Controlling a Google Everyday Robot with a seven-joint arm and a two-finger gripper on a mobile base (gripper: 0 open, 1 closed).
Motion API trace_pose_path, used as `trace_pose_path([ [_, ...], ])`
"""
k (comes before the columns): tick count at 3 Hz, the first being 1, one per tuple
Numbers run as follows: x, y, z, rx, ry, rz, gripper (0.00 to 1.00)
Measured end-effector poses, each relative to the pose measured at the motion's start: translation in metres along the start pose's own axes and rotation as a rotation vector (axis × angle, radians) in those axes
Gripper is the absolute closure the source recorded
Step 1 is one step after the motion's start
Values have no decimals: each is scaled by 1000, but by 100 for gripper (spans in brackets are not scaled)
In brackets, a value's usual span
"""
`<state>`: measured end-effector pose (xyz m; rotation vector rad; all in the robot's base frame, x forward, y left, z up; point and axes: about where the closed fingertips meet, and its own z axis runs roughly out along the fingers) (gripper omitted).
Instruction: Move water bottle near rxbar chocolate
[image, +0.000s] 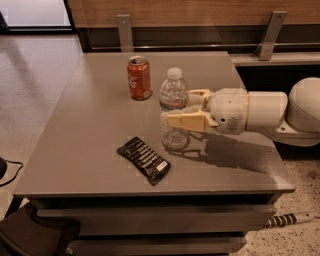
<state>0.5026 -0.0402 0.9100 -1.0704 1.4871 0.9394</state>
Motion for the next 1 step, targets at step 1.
trace_pose_path([
  [1,-1,1,2,-4,0,-1,0],
])
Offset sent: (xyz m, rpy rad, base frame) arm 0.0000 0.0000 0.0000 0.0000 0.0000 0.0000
